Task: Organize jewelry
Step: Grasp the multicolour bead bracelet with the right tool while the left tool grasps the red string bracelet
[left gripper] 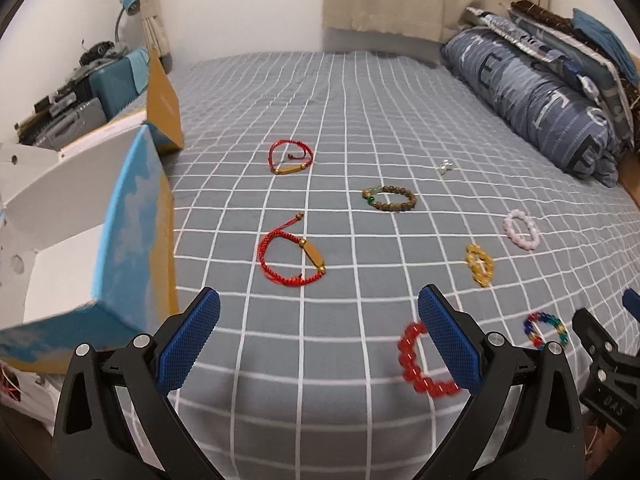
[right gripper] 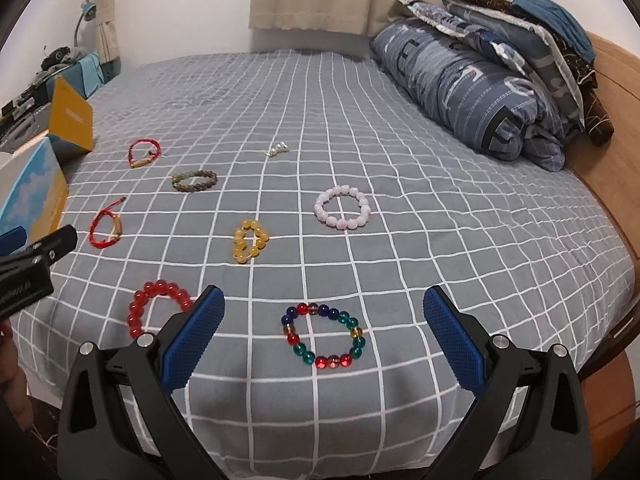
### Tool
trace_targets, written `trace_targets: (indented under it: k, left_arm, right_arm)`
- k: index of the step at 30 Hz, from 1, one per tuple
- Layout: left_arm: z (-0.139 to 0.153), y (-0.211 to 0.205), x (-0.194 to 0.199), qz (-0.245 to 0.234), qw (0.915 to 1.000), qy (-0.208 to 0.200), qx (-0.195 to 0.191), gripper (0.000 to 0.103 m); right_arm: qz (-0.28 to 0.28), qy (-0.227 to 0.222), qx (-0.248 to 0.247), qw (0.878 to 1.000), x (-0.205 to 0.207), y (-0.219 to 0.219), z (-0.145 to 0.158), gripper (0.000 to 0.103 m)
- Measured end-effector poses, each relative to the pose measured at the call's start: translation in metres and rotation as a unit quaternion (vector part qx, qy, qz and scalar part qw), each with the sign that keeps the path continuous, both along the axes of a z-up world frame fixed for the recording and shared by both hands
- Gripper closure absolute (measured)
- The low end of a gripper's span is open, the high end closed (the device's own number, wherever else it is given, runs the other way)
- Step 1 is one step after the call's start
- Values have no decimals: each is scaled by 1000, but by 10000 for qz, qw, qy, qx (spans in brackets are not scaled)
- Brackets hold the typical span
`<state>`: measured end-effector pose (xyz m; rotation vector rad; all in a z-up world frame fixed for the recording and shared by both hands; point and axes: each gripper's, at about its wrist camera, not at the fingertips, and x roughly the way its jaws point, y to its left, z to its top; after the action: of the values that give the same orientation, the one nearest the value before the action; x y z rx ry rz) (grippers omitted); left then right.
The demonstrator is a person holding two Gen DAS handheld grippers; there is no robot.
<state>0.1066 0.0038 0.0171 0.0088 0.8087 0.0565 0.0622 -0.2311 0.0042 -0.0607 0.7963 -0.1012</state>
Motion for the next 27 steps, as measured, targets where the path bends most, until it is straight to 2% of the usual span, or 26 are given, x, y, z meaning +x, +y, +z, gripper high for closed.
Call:
trace_targets:
  k: [6,10,17,21,24,27]
  left_arm:
    - [-19,5,37,25,9997,221,83,6]
    - [-41,18,56,140,9991,400,8,6]
    - [-64,23,77,206,9984,496,183,6]
    - [-71,24,81,143,9982,571,107,6]
    - [-74,25,83,78,9981,607,30,6]
    - [-78,27,86,39,9973,717,-136,16]
  right_arm:
    - [-3,261,25,9997,18,-2,-25,7]
    - [30,383,89,9992,24,-5,-43,8]
    - [41,543,73,9985,28,-8,-64,7]
    - [52,643,143,9978,30,-9,-72,8]
    - [94,716,197,9972,31,-9,-76,12]
    - [131,764,268,9966,33,-8,-79,20]
